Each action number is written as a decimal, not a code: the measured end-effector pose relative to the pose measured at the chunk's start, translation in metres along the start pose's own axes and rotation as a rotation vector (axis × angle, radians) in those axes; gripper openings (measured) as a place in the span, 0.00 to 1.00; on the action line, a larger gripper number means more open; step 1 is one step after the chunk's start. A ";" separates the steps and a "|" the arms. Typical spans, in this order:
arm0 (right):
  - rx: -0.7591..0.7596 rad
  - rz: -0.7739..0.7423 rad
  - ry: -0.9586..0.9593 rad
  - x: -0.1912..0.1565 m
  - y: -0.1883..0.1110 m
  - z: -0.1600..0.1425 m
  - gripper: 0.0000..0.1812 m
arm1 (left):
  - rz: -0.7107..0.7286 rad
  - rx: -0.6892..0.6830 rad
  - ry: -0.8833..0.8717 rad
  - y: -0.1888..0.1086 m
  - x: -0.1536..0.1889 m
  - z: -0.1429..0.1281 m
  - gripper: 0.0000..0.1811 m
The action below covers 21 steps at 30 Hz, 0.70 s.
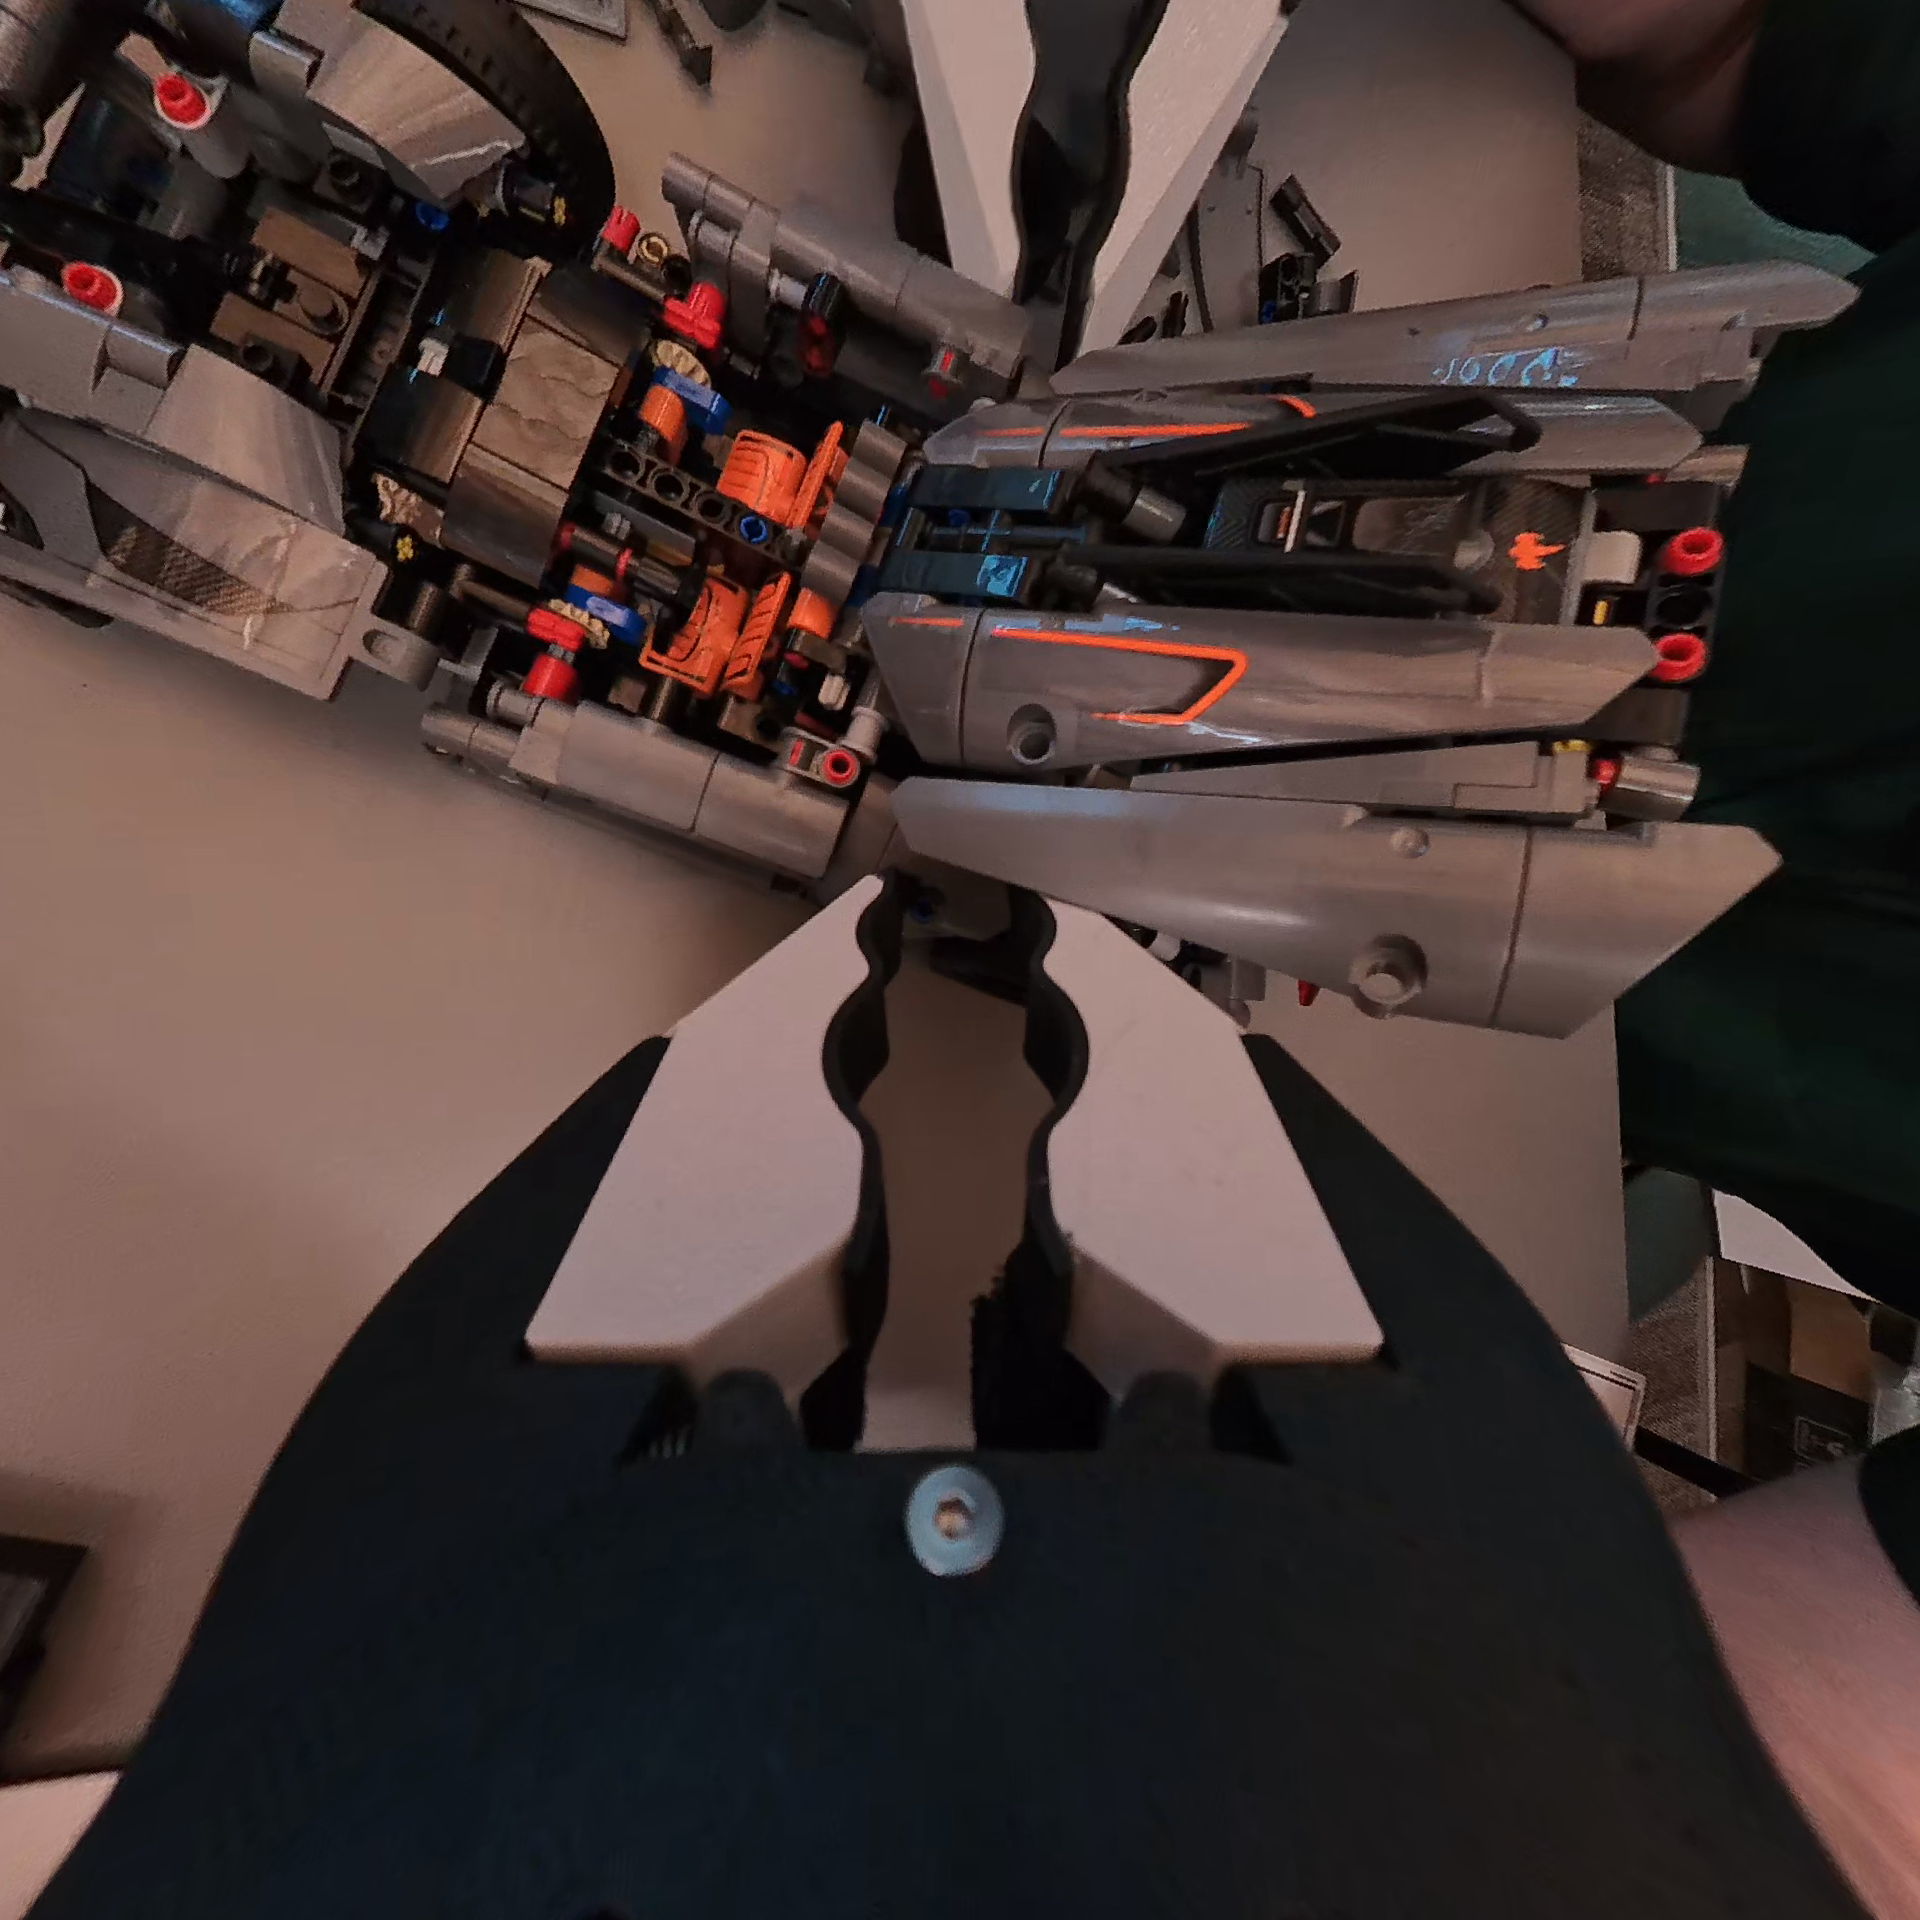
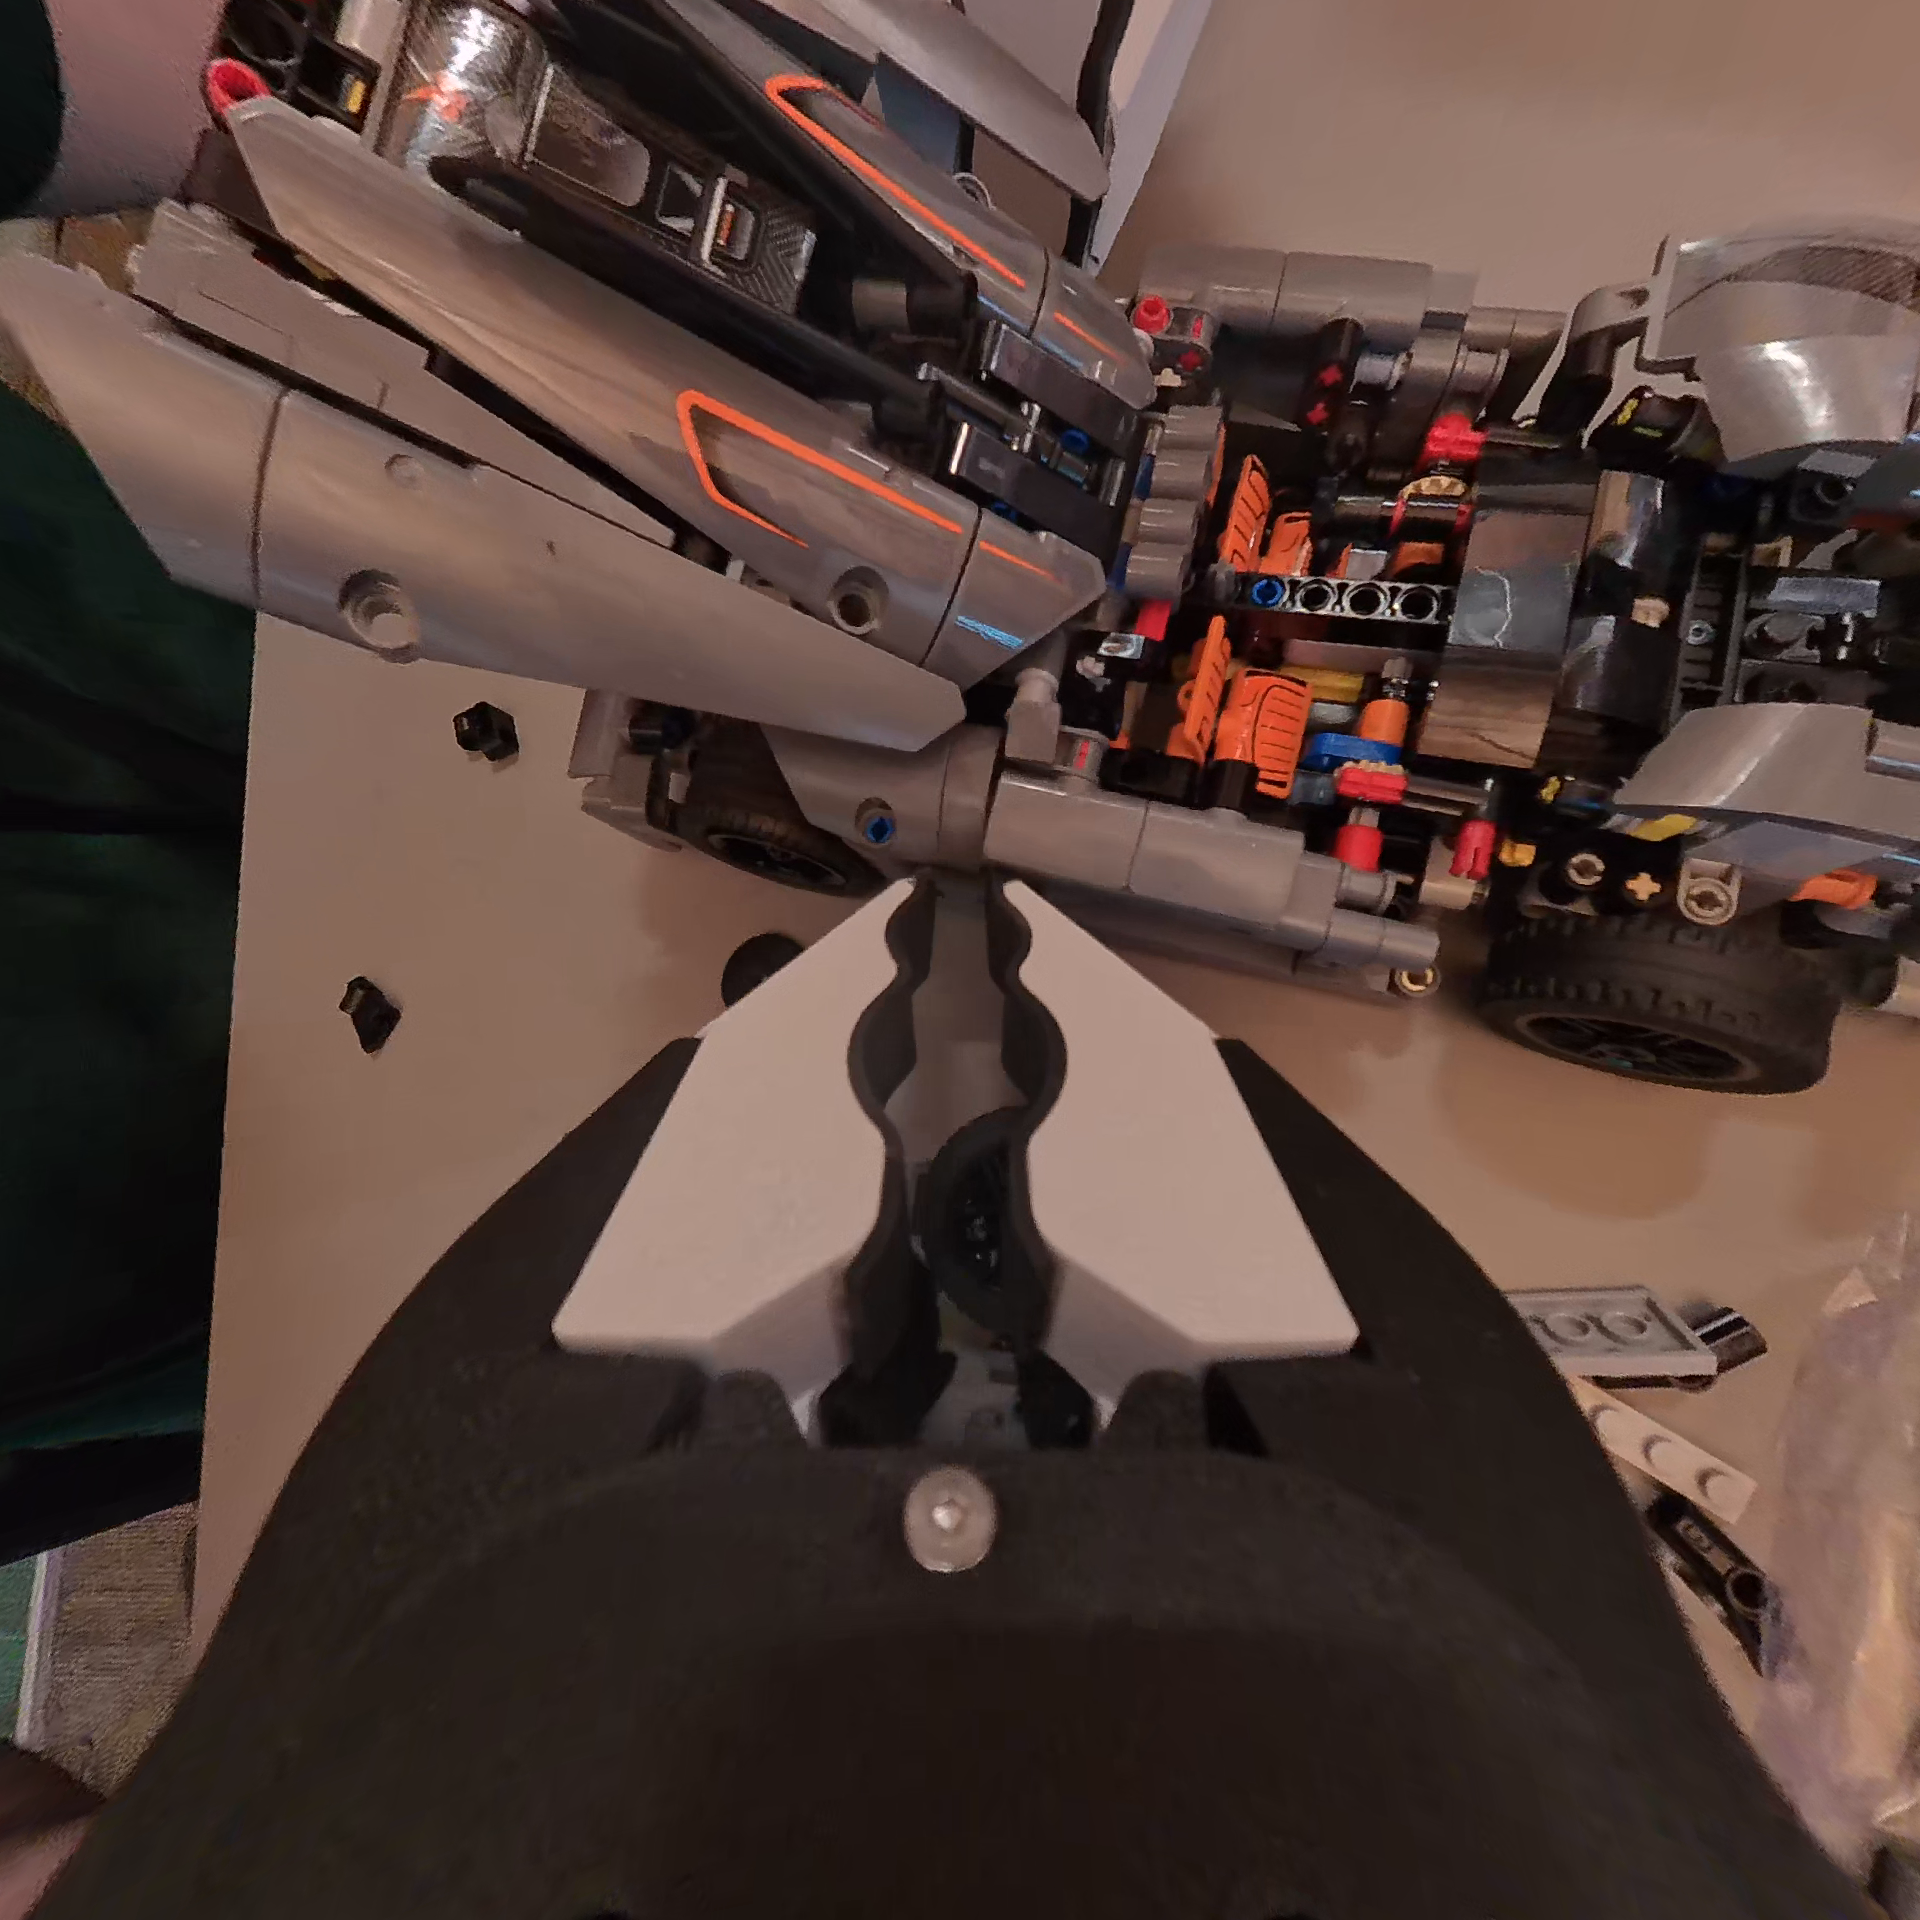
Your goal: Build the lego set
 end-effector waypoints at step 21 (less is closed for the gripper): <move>0.061 -0.050 0.021 0.007 -0.025 0.006 0.05 | 0.464 0.059 -0.025 -0.090 -0.036 0.021 0.15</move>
Point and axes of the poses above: each gripper's, where its closed fingertips meet, y out along the fingers, z out of its top, x = y × z across the jaws, the point moved 1 cm from there along -y, back along the fingers, and after that the axes turned 3 degrees about -y, right-handed, at the moved point
